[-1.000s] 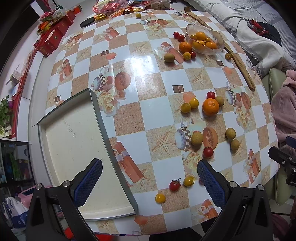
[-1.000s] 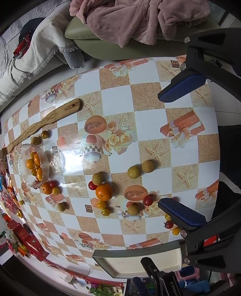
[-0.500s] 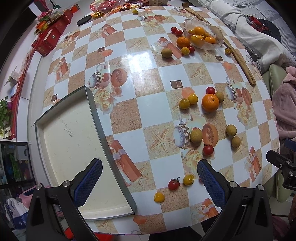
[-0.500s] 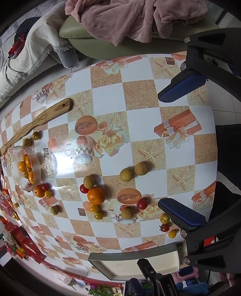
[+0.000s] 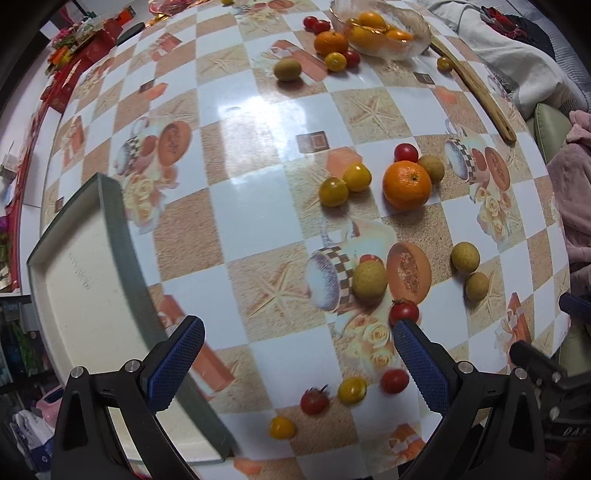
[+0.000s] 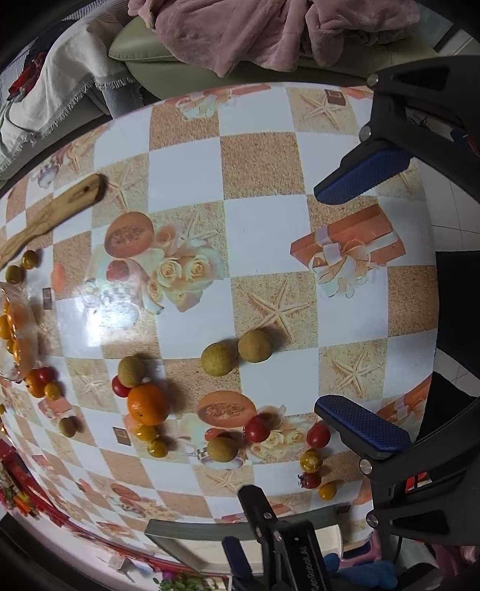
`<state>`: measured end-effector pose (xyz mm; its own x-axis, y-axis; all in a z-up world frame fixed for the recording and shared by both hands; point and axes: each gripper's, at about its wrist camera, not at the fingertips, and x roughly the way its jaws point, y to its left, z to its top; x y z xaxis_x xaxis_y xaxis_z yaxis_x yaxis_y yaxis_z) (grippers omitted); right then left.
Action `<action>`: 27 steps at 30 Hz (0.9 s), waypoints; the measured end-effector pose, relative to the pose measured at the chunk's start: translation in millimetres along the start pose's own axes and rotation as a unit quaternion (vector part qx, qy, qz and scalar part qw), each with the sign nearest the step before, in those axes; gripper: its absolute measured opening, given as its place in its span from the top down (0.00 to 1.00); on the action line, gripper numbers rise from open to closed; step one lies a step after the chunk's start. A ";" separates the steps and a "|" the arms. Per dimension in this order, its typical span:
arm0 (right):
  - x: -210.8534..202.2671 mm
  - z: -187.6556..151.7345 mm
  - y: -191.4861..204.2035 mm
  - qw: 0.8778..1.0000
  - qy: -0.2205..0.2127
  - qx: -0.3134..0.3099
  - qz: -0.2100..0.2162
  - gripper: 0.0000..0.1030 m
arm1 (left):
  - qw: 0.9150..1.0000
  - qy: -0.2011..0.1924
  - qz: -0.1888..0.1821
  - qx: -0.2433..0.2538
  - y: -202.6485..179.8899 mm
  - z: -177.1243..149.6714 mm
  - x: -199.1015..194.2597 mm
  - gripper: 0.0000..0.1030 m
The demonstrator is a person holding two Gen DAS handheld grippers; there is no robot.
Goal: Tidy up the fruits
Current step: 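Move both grippers toward the yellow-brown round fruits on the table, then grasp a yellow-brown round fruit with the right gripper while the left grasps another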
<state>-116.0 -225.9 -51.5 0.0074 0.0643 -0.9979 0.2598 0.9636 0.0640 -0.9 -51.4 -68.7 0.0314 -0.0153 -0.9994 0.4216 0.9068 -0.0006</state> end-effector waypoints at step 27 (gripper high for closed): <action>50.0 11.7 41.9 0.997 -0.025 -0.066 0.003 0.75 | 1.000 -0.020 -0.009 0.013 -44.6 4.4 34.8 0.68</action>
<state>-93.5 -185.4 -98.8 0.0582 0.0611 -0.9964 0.1303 0.9891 0.0683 -14.6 -94.2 -103.3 0.0599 -0.0488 -0.9970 0.4450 0.8954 -0.0171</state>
